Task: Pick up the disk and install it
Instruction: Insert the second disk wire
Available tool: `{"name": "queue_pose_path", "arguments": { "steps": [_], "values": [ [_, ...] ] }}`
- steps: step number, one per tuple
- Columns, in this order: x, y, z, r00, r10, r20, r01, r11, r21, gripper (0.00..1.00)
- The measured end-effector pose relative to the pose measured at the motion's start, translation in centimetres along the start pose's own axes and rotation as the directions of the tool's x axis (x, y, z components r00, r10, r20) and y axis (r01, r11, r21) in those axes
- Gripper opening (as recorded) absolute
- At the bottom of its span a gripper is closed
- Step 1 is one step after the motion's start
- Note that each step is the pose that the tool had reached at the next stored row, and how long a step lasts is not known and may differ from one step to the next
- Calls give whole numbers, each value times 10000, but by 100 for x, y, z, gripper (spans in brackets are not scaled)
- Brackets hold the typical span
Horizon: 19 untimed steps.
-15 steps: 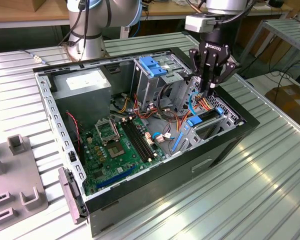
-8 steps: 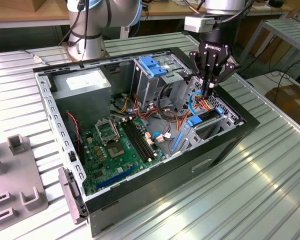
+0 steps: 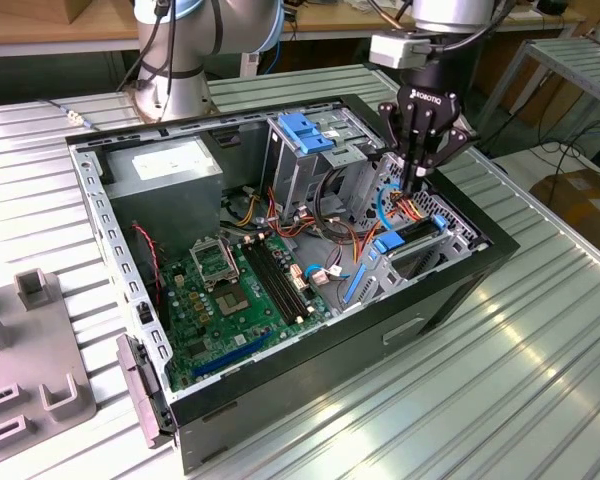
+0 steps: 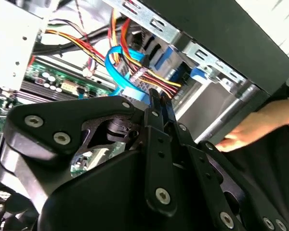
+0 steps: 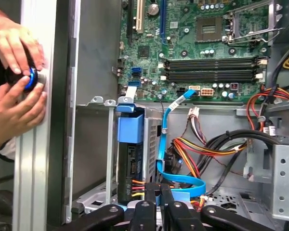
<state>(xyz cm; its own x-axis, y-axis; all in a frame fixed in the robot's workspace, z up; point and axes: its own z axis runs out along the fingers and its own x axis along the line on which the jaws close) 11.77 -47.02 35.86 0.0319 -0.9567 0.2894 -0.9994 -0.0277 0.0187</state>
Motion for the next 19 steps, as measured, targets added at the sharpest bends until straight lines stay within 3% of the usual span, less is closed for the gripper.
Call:
{"name": "queue_pose_path", "arguments": {
  "steps": [1,2,3,4,5,8,9,14,16,19],
  "values": [
    [11,1,3,9999,0,170,0,10000,8,16],
    [20,1,7,9996,-1,297,1,10000,14,16],
    [34,1,11,9989,-4,474,3,10000,20,16],
    [47,2,16,9982,-5,600,3,10000,24,16],
    [73,4,26,9968,-7,795,5,10000,31,16],
    [146,10,55,9938,-13,1110,8,10000,42,16],
    [179,15,67,9932,-13,1168,7,10000,46,16],
    [319,45,116,9910,-13,1335,5,10000,60,16],
    [368,51,132,9895,-15,1446,5,10000,64,16],
    [377,52,135,9893,-14,1462,5,10000,64,16]
  ]
}}
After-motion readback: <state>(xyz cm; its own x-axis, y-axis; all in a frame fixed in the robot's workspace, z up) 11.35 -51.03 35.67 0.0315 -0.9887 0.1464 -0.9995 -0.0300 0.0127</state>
